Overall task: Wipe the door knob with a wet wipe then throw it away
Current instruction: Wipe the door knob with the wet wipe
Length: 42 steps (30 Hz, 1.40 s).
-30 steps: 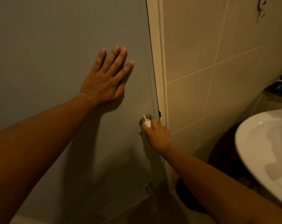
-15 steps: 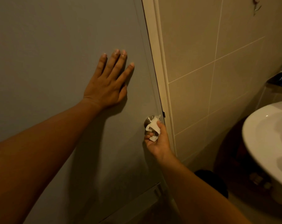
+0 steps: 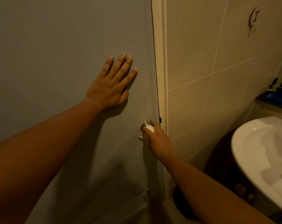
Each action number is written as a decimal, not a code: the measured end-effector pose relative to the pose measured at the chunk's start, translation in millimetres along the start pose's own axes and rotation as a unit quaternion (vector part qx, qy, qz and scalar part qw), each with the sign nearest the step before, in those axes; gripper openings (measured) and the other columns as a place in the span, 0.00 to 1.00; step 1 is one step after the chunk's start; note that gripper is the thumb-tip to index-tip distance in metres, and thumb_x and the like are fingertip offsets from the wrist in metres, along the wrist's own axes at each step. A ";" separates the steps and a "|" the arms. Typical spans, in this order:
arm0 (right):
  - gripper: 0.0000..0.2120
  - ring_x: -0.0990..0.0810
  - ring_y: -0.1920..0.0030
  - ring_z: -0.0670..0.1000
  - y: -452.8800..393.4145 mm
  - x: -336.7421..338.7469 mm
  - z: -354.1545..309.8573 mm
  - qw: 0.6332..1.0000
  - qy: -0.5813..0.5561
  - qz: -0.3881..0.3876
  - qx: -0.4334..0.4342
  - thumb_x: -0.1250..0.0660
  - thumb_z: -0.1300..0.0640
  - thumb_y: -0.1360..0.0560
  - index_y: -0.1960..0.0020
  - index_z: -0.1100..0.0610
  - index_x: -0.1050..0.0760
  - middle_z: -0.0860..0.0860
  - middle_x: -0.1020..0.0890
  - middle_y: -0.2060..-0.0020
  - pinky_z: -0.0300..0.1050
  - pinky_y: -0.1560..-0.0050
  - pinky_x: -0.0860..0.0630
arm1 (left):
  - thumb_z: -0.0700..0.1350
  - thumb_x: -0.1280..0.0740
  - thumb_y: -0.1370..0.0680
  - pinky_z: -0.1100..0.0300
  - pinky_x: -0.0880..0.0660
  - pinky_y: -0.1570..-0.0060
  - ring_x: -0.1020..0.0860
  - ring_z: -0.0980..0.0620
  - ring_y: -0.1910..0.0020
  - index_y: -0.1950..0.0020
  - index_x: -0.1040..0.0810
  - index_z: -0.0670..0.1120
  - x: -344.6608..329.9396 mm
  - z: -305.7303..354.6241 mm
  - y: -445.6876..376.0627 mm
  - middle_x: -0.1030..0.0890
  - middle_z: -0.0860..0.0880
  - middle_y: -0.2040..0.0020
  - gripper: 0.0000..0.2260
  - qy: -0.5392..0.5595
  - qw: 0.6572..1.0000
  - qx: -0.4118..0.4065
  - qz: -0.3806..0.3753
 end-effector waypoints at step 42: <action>0.19 0.24 0.46 0.51 -3.7 -0.2 8.4 0.993 -0.111 0.030 -0.039 0.32 0.55 0.27 0.40 0.44 0.32 0.51 0.28 0.41 0.42 0.49 0.25 | 0.55 0.51 0.20 0.44 0.62 0.24 0.51 0.38 0.21 0.19 0.51 0.48 1.9 0.9 0.7 0.49 0.39 0.20 0.30 0.002 1.000 -0.006 -0.006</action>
Point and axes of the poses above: each hand's wrist, its own y-axis away from the middle knuckle, its own x-axis out of the back of the hand, z = x × y, the point moved 9 cm from there along -y, towards the middle knuckle
